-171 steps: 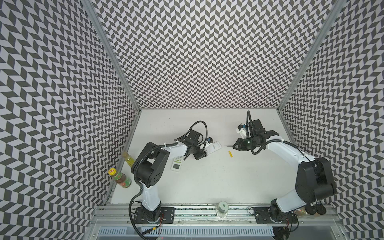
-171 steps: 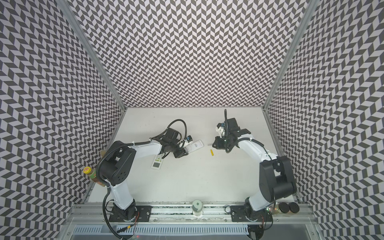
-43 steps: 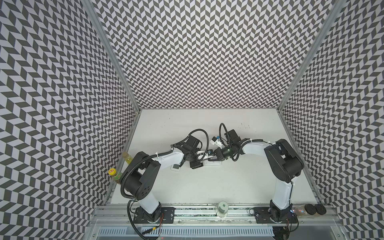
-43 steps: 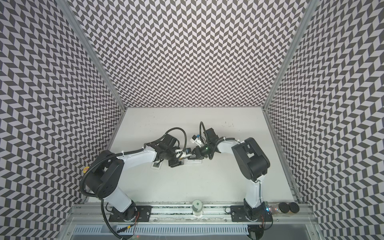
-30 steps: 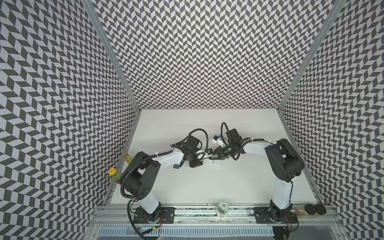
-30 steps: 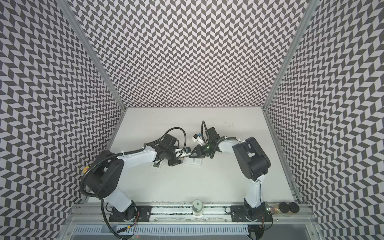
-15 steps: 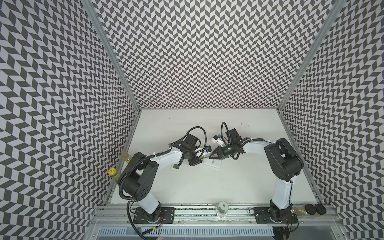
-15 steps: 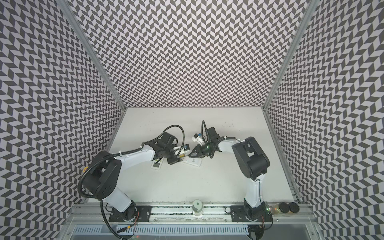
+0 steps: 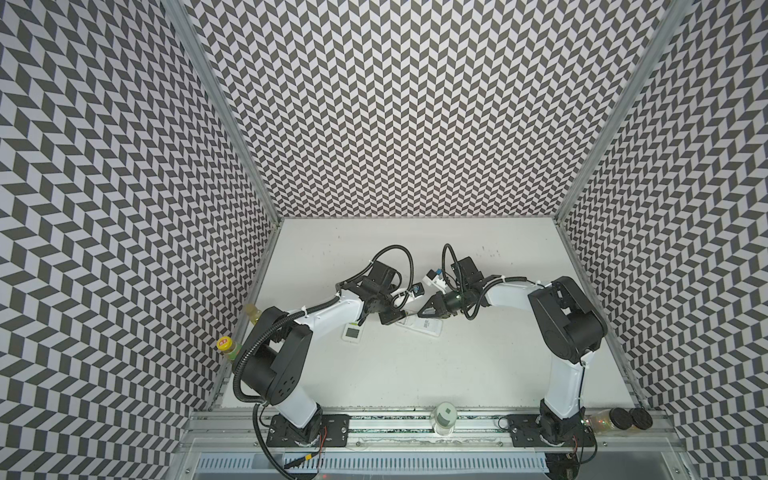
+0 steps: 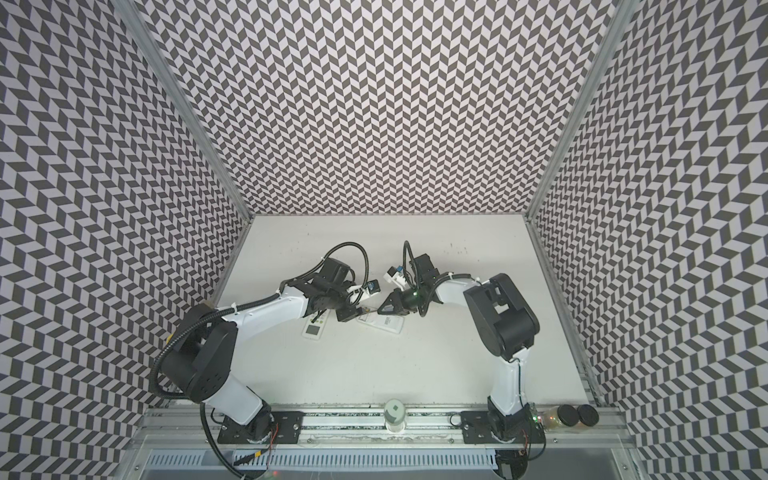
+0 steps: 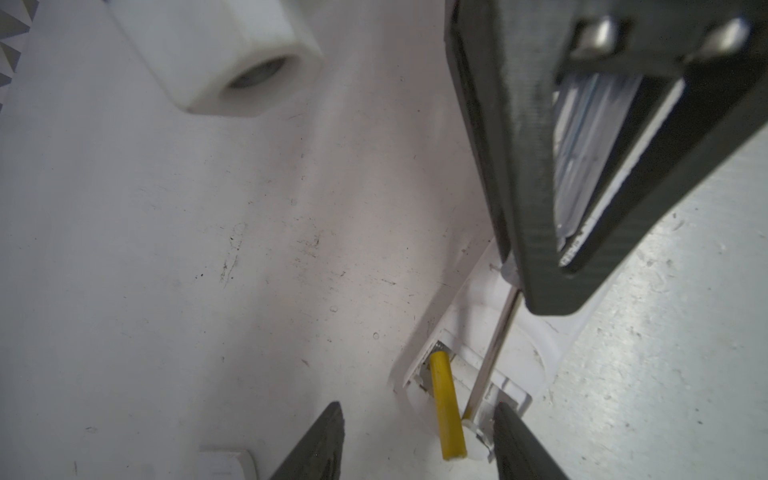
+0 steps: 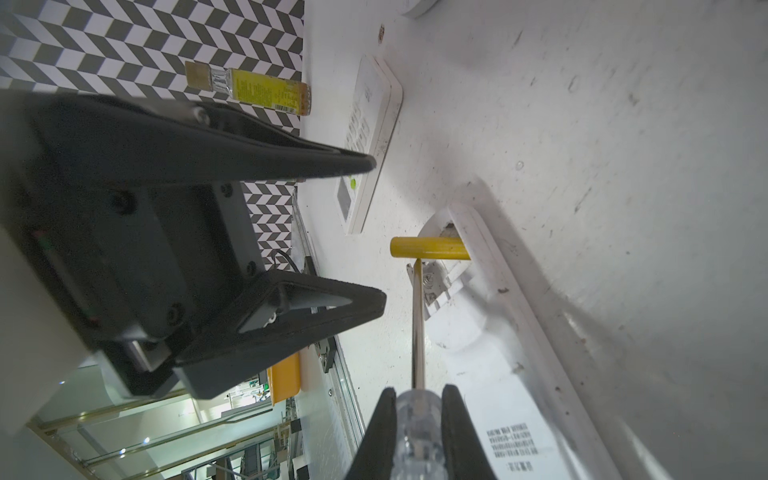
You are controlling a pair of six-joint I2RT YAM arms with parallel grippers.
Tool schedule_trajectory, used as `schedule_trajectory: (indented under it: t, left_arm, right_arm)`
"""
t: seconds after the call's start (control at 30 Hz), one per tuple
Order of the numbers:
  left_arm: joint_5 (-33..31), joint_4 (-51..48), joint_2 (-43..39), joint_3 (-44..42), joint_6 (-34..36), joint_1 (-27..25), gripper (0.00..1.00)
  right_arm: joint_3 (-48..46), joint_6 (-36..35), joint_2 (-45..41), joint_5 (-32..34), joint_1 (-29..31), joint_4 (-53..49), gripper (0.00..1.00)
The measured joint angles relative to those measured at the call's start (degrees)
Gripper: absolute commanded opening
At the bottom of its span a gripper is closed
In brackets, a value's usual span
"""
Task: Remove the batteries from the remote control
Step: 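Lever the yellow battery out with the screwdriver while the left gripper holds the remote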
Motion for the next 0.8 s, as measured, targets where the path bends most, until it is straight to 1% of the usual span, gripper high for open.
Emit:
schedule_trajectory:
  t: [0.17,0.4,0.57,0.63,0.8]
  left_arm:
    - [-0.02,0.07,0.24,-0.42,0.17,0.0,0.57]
    - [-0.02,0.48,1.11,-1.14,0.42,0.0,0.53]
    - [-0.11,0.66,2.16,-1.14,0.42,0.13,0.45]
    - [-0.2,0.76,2.27,-1.14,0.44,0.26,0.4]
    - [-0.28,1.18,2.58,-1.27,0.52,0.37,0.34]
  right_arm:
    - [0.48,-0.07,0.44,0.11,0.0,-0.07,0.0]
    - [0.7,-0.2,0.87,0.35,-0.02,-0.31,0.0]
    - [0.85,-0.44,0.87,0.52,-0.04,-0.33,0.0]
    - [0.85,-0.55,0.87,0.55,-0.17,-0.35,0.0]
    - [0.92,-0.74,0.87,0.55,-0.44,-0.55,0.0]
